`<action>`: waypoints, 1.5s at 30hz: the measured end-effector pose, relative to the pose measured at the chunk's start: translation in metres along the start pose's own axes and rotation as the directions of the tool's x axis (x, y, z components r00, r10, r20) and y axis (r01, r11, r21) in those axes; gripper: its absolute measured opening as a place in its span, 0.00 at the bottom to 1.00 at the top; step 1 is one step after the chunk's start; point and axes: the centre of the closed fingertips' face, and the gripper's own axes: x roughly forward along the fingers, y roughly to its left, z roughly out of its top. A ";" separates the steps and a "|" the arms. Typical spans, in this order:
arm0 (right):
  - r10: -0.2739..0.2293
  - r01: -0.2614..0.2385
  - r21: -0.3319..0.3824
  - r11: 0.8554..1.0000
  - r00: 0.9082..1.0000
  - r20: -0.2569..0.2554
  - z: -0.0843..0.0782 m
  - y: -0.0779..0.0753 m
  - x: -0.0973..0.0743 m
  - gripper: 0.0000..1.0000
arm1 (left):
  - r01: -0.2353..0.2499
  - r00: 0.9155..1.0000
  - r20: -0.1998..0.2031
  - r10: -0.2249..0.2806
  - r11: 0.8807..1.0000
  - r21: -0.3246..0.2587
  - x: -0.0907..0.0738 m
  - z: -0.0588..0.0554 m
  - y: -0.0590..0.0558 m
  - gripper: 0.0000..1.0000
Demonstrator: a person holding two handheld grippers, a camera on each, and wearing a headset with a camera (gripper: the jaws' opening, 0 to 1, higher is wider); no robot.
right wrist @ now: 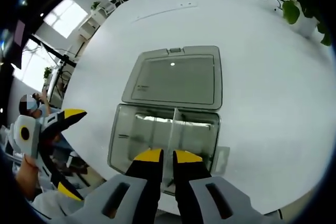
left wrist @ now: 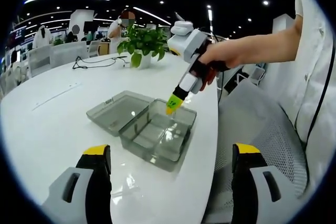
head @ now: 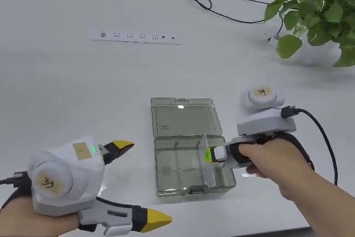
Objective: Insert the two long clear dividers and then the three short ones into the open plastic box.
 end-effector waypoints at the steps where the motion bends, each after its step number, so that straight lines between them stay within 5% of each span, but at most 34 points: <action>1: 0.001 -0.001 0.000 1.000 1.000 0.000 0.000 -0.001 0.001 0.09 | 0.000 1.000 -0.001 0.000 1.000 0.000 0.000 0.000 0.000 0.98; 18: 0.026 -0.026 -0.006 1.000 1.000 0.002 -0.004 -0.004 0.010 0.09 | -0.016 1.000 -0.016 0.016 1.000 -0.006 -0.001 -0.003 0.001 0.98; 29: 0.089 -0.088 -0.022 0.996 0.995 0.040 -0.004 -0.001 0.007 0.10 | -0.058 0.998 -0.030 0.057 0.998 -0.017 -0.006 -0.004 0.004 0.98; 36: 0.154 -0.148 -0.064 0.987 0.982 0.112 0.006 0.006 -0.009 0.15 | -0.112 0.992 -0.054 0.110 0.993 -0.042 -0.013 -0.009 0.009 0.97; 45: 0.216 -0.178 -0.189 0.966 0.955 0.203 0.018 0.005 -0.038 0.28 | -0.199 0.975 -0.114 0.188 0.976 -0.092 -0.021 -0.022 0.021 0.93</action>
